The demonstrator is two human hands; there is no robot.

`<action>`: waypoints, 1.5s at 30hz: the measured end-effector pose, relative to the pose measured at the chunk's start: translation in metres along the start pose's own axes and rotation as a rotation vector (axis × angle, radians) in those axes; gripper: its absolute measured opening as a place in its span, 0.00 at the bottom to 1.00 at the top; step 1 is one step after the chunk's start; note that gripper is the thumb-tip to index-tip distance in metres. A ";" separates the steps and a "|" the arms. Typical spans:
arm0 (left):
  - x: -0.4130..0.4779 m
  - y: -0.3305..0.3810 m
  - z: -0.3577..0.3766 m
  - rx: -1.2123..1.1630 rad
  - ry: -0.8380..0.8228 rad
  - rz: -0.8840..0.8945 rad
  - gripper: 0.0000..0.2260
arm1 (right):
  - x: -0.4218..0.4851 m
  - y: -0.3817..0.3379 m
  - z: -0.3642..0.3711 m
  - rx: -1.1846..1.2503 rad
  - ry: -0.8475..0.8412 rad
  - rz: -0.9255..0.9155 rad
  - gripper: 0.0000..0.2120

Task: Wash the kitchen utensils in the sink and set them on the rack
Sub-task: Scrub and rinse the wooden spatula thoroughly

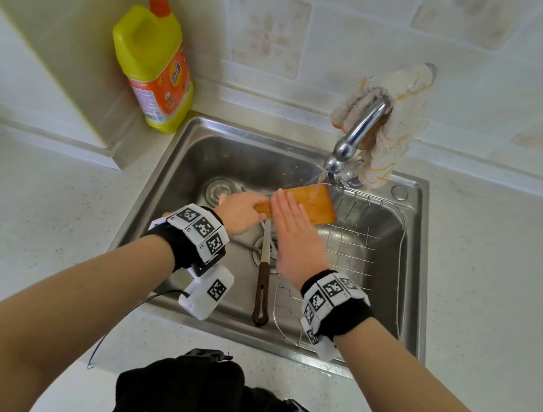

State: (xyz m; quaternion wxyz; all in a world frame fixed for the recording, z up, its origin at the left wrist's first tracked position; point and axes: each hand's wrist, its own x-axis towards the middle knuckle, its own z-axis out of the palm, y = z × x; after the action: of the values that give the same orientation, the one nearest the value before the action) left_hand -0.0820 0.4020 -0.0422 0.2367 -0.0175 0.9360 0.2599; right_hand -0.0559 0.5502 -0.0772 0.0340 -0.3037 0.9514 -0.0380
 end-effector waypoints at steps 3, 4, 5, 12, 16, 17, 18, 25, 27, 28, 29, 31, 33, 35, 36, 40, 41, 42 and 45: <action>0.002 0.006 -0.001 -0.008 -0.006 0.009 0.15 | 0.008 0.026 -0.002 0.018 0.075 0.223 0.39; 0.003 0.008 -0.001 -0.012 -0.004 0.016 0.15 | 0.009 0.032 -0.005 0.036 0.072 0.329 0.39; 0.004 0.008 0.000 -0.014 -0.009 0.025 0.14 | 0.009 0.029 -0.006 0.029 0.071 0.350 0.39; 0.010 0.025 0.004 -0.041 -0.028 0.116 0.13 | 0.008 0.043 -0.013 -0.012 0.080 0.304 0.40; 0.007 0.018 0.008 0.000 -0.061 0.098 0.11 | 0.003 0.021 -0.003 -0.032 0.023 0.163 0.40; 0.006 0.014 0.009 0.007 -0.061 0.094 0.11 | 0.000 0.017 -0.003 -0.007 -0.024 0.083 0.39; 0.006 0.012 0.010 0.003 -0.057 0.089 0.13 | 0.001 0.021 -0.002 0.014 -0.026 0.050 0.40; 0.002 0.002 0.008 -0.047 -0.019 0.006 0.13 | 0.004 0.007 0.005 -0.039 -0.027 0.088 0.39; 0.003 0.000 0.008 -0.108 -0.025 0.000 0.11 | 0.006 0.014 0.003 -0.036 -0.031 -0.019 0.38; 0.004 0.001 0.008 -0.150 -0.024 0.002 0.12 | 0.009 0.019 0.003 -0.038 -0.014 -0.005 0.38; 0.004 0.002 0.008 -0.182 -0.015 0.002 0.14 | 0.012 0.020 0.002 -0.039 0.009 0.049 0.38; 0.005 0.002 0.007 -0.199 0.019 -0.006 0.15 | 0.013 0.009 0.000 -0.009 0.044 0.152 0.37; 0.006 -0.003 0.007 -0.188 0.041 -0.033 0.15 | 0.010 -0.001 0.002 0.030 0.022 0.135 0.35; 0.005 -0.009 0.006 -0.171 0.028 -0.040 0.15 | 0.004 0.010 -0.002 0.042 0.004 0.093 0.37; 0.006 -0.012 0.005 -0.162 0.024 -0.044 0.14 | 0.003 0.023 -0.003 0.046 0.006 0.125 0.38; 0.007 -0.009 0.005 -0.106 0.020 -0.016 0.15 | -0.003 0.041 -0.010 0.062 0.003 0.273 0.39; 0.006 -0.007 0.006 -0.097 0.015 0.011 0.15 | -0.003 0.033 -0.010 0.051 0.004 0.225 0.40; 0.005 -0.004 0.008 -0.096 0.011 0.049 0.14 | -0.002 0.026 -0.008 0.024 0.002 0.159 0.41; 0.004 0.001 0.009 -0.070 0.018 0.135 0.10 | 0.002 0.023 -0.011 -0.041 0.015 0.048 0.42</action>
State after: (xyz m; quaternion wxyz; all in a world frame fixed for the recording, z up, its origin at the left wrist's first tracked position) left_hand -0.0822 0.4080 -0.0504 0.2094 0.0351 0.9275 0.3076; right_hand -0.0717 0.5677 -0.0685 0.0215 -0.2810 0.9593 -0.0197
